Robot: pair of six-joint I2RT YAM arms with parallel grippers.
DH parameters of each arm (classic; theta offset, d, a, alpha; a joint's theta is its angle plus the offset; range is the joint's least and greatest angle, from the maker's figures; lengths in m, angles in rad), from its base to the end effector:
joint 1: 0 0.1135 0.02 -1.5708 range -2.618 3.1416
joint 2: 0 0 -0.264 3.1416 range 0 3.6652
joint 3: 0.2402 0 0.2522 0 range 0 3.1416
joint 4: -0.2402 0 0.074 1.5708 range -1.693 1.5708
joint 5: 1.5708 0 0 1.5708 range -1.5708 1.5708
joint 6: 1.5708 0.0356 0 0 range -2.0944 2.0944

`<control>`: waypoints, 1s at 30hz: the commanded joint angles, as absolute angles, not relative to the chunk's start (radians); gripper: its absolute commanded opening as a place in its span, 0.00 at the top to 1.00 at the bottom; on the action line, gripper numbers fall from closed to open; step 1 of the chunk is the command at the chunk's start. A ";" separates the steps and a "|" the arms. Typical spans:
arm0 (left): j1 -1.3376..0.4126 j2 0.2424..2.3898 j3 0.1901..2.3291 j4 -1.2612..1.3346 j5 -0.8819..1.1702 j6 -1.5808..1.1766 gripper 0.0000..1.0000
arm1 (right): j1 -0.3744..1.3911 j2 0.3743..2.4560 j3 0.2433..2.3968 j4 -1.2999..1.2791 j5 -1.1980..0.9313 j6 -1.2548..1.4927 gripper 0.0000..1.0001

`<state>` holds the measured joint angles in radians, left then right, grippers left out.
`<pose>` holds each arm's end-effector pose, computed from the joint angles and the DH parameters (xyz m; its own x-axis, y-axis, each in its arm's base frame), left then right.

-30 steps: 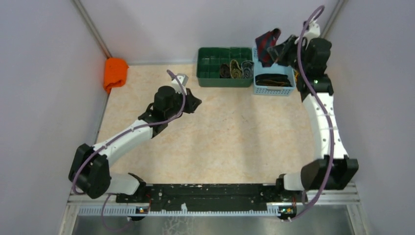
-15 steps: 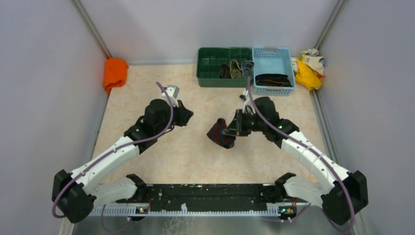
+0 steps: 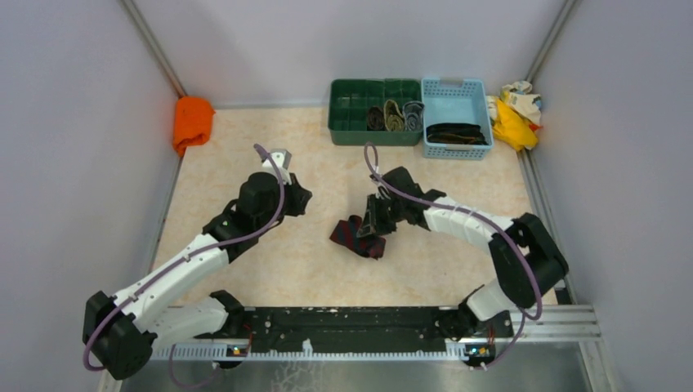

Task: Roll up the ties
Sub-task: Place the tie at the center of the board.

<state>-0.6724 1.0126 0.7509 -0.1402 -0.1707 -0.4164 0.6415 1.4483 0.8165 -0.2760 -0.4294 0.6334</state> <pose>0.1858 -0.1402 0.2893 -0.4787 -0.1284 -0.8686 0.3257 0.8927 -0.3115 0.2205 0.1832 0.1954 -0.9525 -0.0397 -0.3019 -0.2302 0.7427 0.6288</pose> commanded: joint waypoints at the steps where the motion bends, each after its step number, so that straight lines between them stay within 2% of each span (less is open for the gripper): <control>1: -0.676 0.997 0.743 -0.155 -0.225 -0.400 0.85 | 0.652 1.540 0.980 -0.179 -0.449 0.618 0.82; 5: -0.675 0.987 0.745 -0.173 -0.270 -0.405 0.85 | 0.658 1.620 1.098 -0.219 -0.474 0.607 0.55; 7: -0.675 0.982 0.748 -0.182 -0.295 -0.404 0.84 | 0.660 1.635 1.132 -0.231 -0.487 0.603 0.51; 8: -0.675 0.979 0.748 -0.184 -0.306 -0.403 0.84 | 0.661 1.637 1.143 -0.227 -0.496 0.604 0.45; 12: -0.675 0.973 0.741 -0.167 -0.336 -0.403 0.84 | 0.666 1.696 1.205 -0.235 -0.542 0.606 0.42; 15: -0.675 0.970 0.738 -0.164 -0.344 -0.413 0.84 | 0.667 1.719 1.240 -0.275 -0.486 0.578 0.42; 18: -0.675 0.965 0.729 -0.156 -0.340 -0.416 0.84 | 0.669 1.727 1.248 -0.320 -0.414 0.537 0.48; 20: -0.675 0.968 0.723 -0.152 -0.334 -0.416 0.84 | 0.671 1.735 1.234 -0.330 -0.419 0.525 0.65; 24: -0.675 0.984 0.727 -0.157 -0.335 -0.417 0.85 | 0.688 1.714 1.168 -0.338 -0.404 0.491 0.84; 26: -0.675 0.989 0.728 -0.153 -0.331 -0.420 0.85 | 0.698 1.704 1.142 -0.348 -0.389 0.480 0.88; 30: -0.675 0.985 0.735 -0.156 -0.312 -0.423 0.85 | 0.705 1.699 1.083 -0.363 -0.313 0.461 0.88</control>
<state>-0.6724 0.9855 0.7334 -0.1581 -0.3222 -0.4160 0.6872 1.7309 1.1267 -0.3325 -0.3923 0.5053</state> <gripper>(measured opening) 0.151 0.119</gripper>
